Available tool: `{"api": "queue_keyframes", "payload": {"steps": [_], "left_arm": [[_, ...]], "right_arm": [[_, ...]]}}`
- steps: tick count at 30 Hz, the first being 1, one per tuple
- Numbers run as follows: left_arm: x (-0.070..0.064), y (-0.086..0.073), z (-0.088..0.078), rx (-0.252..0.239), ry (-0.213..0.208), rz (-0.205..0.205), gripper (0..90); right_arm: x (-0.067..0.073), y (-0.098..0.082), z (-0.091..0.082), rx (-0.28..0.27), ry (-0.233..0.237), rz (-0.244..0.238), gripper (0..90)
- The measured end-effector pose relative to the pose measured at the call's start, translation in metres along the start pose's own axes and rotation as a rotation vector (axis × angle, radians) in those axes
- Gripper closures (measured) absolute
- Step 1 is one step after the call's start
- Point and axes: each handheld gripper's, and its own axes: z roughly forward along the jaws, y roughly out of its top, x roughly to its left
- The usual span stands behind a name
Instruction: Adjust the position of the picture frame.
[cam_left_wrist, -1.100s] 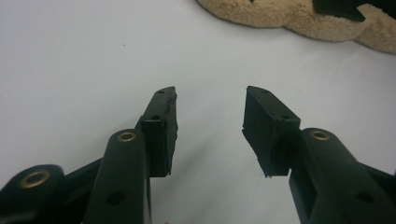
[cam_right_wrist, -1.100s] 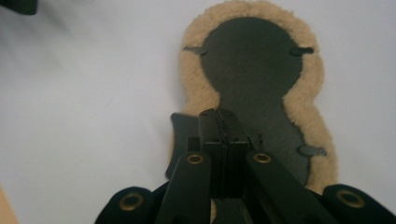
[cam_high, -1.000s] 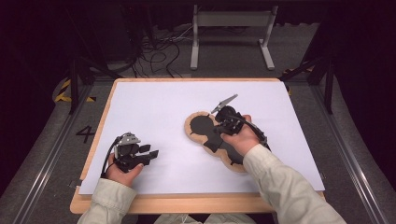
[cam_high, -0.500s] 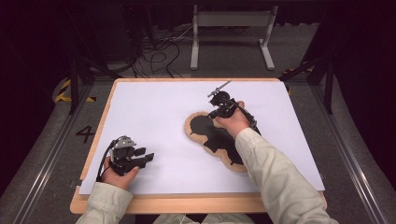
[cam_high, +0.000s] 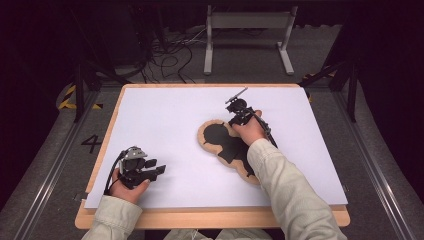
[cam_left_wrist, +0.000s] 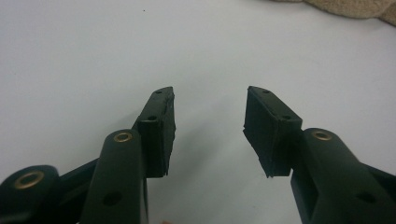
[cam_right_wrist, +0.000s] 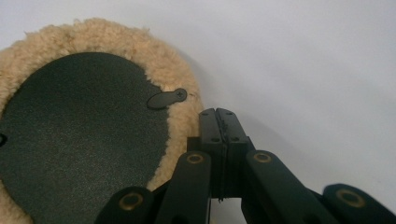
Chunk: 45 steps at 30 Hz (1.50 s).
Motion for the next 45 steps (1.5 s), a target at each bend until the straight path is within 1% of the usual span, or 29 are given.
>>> {"api": "queue_keyframes", "payload": {"steps": [1,3,4,6,7,8,9,11,12,14,15,16,17,18,20,21,22,23,25,26,28,29,30,32,34,36,40,41,45], "left_arm": [[0.000,0.000,0.000,-0.005,0.005,0.003,53.6],[0.000,0.000,0.001,0.002,-0.002,0.000,53.6],[0.000,0.001,0.002,0.003,0.001,0.008,53.6],[-0.001,0.001,0.003,0.009,0.000,0.007,53.6],[-0.002,0.001,0.004,0.004,0.000,0.008,53.5],[-0.003,0.002,0.006,0.011,0.001,0.014,53.5],[-0.003,0.003,0.007,0.007,-0.002,0.018,53.5],[-0.004,0.004,0.008,0.013,-0.005,0.025,53.4],[-0.005,0.004,0.008,0.014,-0.005,0.024,53.4],[-0.005,0.005,0.008,0.012,-0.005,0.027,53.4],[-0.005,0.006,0.009,0.007,-0.008,0.030,53.4],[-0.005,0.007,0.009,0.005,-0.009,0.030,53.4],[-0.005,0.007,0.009,0.009,-0.015,0.024,53.3],[-0.005,0.008,0.009,0.006,-0.012,0.032,53.3],[-0.005,0.009,0.009,0.003,-0.011,0.032,53.4],[-0.006,0.010,0.010,0.000,-0.015,0.031,53.5],[-0.006,0.010,0.010,0.000,-0.015,0.031,53.6],[-0.006,0.010,0.010,-0.003,-0.015,0.036,53.7],[-0.006,0.011,0.012,-0.003,-0.018,0.036,53.7],[-0.006,0.012,0.013,-0.003,-0.022,0.034,53.6],[-0.007,0.013,0.014,-0.003,-0.025,0.038,53.6],[-0.007,0.013,0.014,-0.004,-0.028,0.037,53.5],[-0.007,0.013,0.015,-0.002,-0.029,0.041,53.5],[-0.008,0.015,0.015,-0.006,-0.029,0.046,53.4],[-0.009,0.016,0.014,-0.009,-0.032,0.050,53.3],[-0.010,0.016,0.014,-0.012,-0.038,0.049,53.2],[-0.017,0.019,0.012,-0.022,-0.048,0.064,52.8],[-0.019,0.019,0.011,-0.022,-0.050,0.068,52.5],[-0.025,0.017,0.011,-0.020,-0.062,0.076,52.5]], "right_arm": [[0.001,0.000,0.001,0.007,-0.003,-0.002,90.0],[0.001,0.000,0.001,0.011,-0.002,0.006,90.0],[0.001,0.000,0.001,0.009,0.000,0.015,90.0],[0.002,0.000,0.001,0.006,0.010,0.021,90.0],[0.006,-0.001,0.002,-0.005,0.029,0.033,90.0],[0.009,-0.001,0.002,-0.012,0.047,0.030,90.0],[0.013,0.000,0.003,-0.017,0.050,0.023,90.0],[0.022,0.001,0.004,-0.017,0.037,-0.013,90.0],[0.025,0.002,0.004,-0.018,0.039,-0.020,90.0],[0.031,0.002,0.005,-0.021,0.070,-0.036,90.0],[0.038,0.003,0.005,-0.021,0.081,-0.052,90.0],[0.041,0.003,0.005,-0.022,0.078,-0.060,90.0],[0.047,0.003,0.005,-0.022,0.092,-0.077,90.0],[0.050,0.003,0.005,-0.020,0.106,-0.081,90.0],[0.058,0.002,0.005,-0.021,0.150,-0.096,90.0],[0.064,0.002,0.005,-0.022,0.148,-0.112,90.0],[0.064,0.002,0.005,-0.022,0.148,-0.112,90.0],[0.072,0.002,0.004,-0.018,0.158,-0.136,90.0],[0.078,0.001,0.004,-0.017,0.188,-0.151,90.0],[0.081,0.000,0.004,-0.016,0.195,-0.161,90.0],[0.087,-0.002,0.001,-0.019,0.221,-0.186,90.0],[0.089,-0.002,0.000,-0.024,0.224,-0.204,90.0],[0.090,-0.003,-0.002,-0.030,0.222,-0.212,90.0],[0.088,-0.006,-0.007,-0.049,0.240,-0.204,90.0],[0.086,-0.012,-0.015,-0.081,0.227,-0.201,90.0],[0.085,-0.020,-0.025,-0.104,0.232,-0.207,90.0],[0.081,-0.042,-0.048,-0.128,0.222,-0.238,90.0],[0.078,-0.053,-0.057,-0.131,0.213,-0.251,90.0],[0.072,-0.081,-0.079,-0.134,0.220,-0.271,90.0]]}}
